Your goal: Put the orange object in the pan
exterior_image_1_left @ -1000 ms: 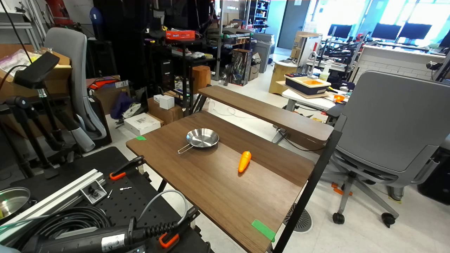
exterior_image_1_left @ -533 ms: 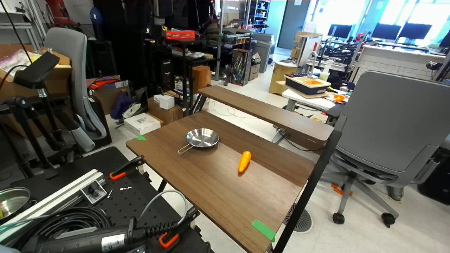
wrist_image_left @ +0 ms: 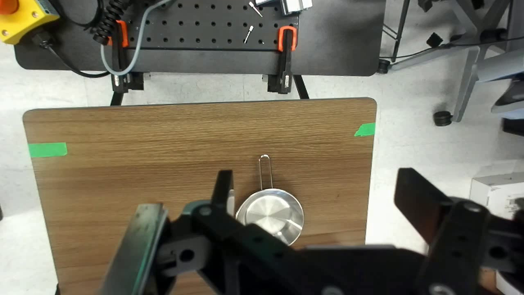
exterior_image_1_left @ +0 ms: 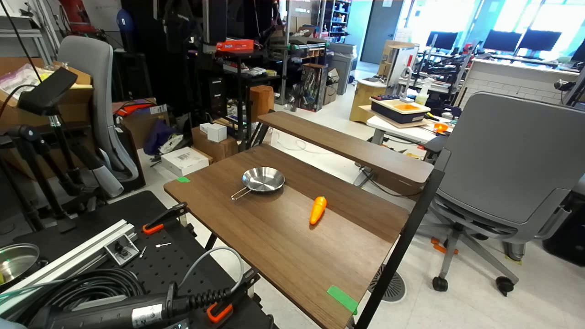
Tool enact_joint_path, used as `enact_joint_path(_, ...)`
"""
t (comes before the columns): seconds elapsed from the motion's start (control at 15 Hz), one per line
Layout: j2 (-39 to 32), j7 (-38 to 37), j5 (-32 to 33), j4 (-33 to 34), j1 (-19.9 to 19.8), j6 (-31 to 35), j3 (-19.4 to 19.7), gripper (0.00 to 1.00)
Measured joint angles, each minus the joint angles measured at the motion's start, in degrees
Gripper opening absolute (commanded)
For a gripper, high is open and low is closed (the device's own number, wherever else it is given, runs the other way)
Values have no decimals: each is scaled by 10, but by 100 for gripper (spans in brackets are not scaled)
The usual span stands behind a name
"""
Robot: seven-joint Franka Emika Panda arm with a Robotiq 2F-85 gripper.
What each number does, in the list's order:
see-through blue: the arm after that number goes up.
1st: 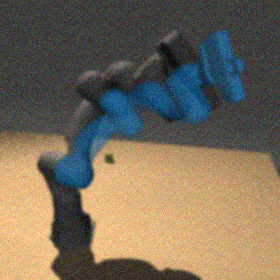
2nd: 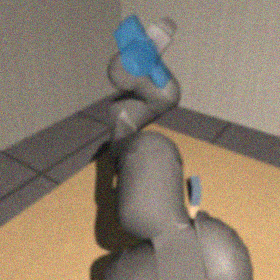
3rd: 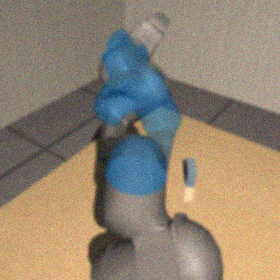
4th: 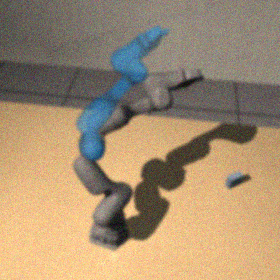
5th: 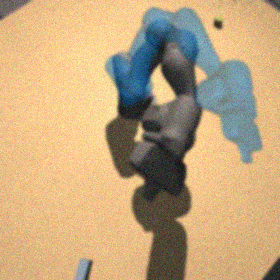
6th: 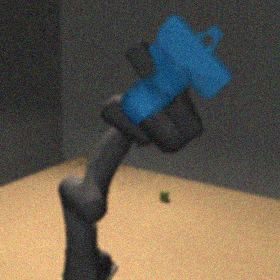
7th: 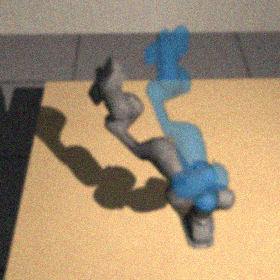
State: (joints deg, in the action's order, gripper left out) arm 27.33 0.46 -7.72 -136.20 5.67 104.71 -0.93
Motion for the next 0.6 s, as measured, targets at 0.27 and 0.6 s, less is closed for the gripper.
enact_joint_path(0.27,-13,-5,9,0,0,0,0,100)
enact_joint_path(0.6,-25,-14,25,-1,-3,0,-1,100)
